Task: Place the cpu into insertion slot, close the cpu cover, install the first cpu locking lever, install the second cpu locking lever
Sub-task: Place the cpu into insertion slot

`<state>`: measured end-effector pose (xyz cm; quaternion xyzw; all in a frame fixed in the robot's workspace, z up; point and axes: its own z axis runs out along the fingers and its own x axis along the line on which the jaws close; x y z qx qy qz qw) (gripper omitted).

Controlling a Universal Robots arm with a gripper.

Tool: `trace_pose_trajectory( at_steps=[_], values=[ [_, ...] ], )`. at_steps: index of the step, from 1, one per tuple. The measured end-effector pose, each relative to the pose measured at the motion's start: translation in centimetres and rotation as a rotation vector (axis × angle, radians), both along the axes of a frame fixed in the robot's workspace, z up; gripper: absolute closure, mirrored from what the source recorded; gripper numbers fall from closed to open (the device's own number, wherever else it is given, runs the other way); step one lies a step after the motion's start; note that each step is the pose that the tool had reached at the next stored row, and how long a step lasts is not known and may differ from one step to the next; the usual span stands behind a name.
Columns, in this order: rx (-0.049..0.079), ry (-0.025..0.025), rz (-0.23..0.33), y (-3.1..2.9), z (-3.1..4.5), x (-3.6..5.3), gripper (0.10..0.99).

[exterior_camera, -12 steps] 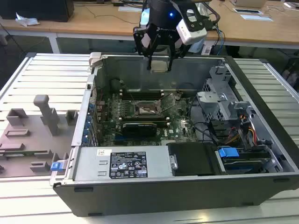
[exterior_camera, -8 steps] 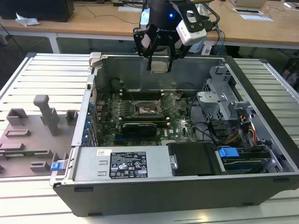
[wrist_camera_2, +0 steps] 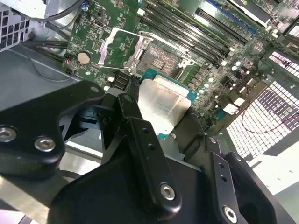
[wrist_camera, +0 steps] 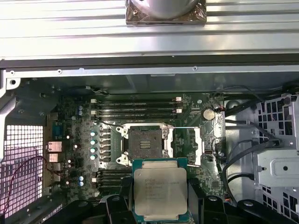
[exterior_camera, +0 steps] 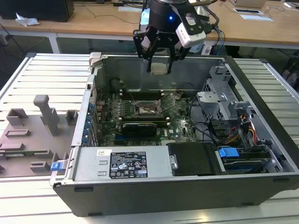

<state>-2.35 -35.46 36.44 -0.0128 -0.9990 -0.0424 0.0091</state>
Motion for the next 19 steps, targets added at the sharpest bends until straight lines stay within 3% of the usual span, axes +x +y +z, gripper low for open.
trace_pose_trajectory(
  at_steps=[19],
  values=[
    [-0.003,0.0000,0.000,0.00,-1.22,0.00,0.541]
  ],
)
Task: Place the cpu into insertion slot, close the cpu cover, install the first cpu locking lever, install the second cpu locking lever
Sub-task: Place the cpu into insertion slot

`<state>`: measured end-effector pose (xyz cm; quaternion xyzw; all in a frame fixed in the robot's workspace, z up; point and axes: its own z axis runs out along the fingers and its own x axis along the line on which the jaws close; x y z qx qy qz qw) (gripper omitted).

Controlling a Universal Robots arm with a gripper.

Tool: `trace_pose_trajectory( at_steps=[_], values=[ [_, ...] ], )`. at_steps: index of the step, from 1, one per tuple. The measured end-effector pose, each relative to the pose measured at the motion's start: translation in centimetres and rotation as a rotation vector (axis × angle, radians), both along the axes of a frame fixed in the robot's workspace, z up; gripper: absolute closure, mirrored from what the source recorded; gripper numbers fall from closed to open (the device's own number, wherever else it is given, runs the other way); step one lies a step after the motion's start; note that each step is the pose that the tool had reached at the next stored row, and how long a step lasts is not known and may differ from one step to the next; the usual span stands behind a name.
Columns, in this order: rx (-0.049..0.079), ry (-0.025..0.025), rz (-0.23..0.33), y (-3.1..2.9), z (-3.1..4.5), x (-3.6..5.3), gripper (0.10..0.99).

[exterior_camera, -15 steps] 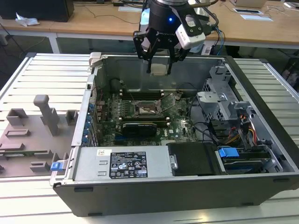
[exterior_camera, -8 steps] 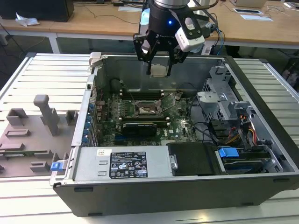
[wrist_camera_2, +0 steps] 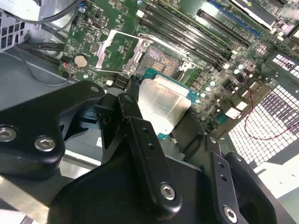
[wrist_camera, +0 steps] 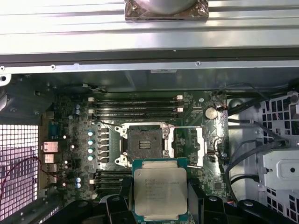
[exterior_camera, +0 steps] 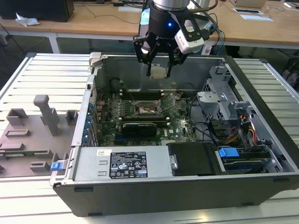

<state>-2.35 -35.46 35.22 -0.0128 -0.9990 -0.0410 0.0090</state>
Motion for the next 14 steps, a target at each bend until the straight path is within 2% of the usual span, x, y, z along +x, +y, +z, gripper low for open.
trace_pose_trajectory(
  at_steps=[14],
  values=[
    [0.000,0.0000,0.000,0.00,-0.60,0.00,0.541]
  ],
)
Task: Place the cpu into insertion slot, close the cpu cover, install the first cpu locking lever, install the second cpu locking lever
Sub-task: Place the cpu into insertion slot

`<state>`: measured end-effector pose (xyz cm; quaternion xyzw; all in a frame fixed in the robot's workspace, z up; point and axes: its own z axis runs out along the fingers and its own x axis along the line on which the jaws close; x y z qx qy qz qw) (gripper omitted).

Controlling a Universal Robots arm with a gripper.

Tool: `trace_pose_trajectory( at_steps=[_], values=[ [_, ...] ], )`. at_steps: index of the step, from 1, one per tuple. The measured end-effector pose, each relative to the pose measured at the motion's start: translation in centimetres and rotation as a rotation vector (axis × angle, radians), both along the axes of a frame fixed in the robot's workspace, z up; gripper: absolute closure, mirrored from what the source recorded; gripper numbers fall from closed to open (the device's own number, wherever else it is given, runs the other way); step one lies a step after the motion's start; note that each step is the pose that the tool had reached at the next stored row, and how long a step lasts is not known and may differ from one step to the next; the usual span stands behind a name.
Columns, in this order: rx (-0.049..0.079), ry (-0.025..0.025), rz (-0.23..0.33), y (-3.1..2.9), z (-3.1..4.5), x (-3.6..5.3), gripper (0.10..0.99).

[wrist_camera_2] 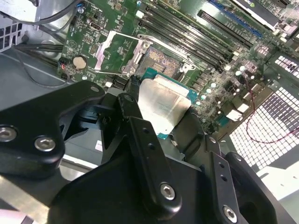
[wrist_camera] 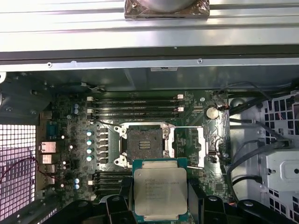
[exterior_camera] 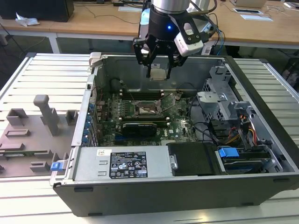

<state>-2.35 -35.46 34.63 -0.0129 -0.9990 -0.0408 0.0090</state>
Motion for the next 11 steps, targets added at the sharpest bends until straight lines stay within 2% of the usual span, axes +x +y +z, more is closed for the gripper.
trace_pose_trajectory(
  at_steps=[11],
  values=[
    [0.000,0.0000,0.000,0.00,-0.62,0.00,0.541]
  ],
)
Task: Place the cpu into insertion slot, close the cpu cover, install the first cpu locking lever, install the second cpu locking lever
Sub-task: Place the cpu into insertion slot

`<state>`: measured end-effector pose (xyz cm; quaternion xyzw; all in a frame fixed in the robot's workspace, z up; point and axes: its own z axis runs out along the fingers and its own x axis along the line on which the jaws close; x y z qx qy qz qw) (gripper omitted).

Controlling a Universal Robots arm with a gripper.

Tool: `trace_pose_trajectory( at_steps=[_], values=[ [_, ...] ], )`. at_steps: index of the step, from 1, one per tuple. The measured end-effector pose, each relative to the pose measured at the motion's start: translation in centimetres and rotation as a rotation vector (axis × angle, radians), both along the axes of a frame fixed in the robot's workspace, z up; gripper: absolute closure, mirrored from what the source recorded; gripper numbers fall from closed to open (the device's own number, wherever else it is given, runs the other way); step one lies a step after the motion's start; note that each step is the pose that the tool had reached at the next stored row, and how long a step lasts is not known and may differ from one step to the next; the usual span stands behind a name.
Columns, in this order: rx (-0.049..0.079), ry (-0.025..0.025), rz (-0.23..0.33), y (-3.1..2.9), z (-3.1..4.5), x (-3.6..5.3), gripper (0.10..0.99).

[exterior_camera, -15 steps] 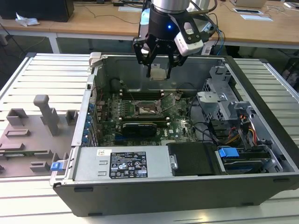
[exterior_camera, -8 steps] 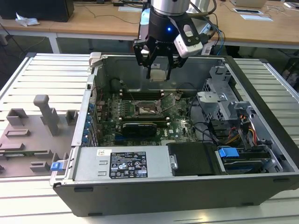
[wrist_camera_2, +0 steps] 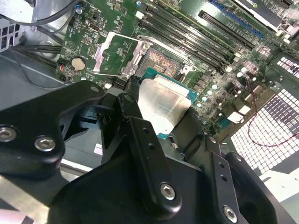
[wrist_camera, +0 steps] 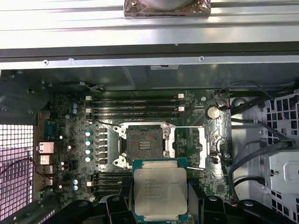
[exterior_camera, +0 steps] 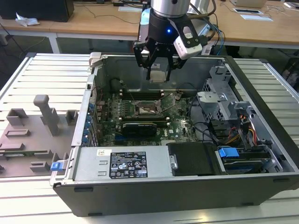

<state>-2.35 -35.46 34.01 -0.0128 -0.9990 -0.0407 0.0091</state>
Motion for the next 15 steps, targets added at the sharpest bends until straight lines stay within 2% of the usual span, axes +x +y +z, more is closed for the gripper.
trace_pose_trajectory(
  at_steps=[15],
  values=[
    [0.000,0.0000,0.000,0.00,-0.71,0.00,0.541]
  ],
)
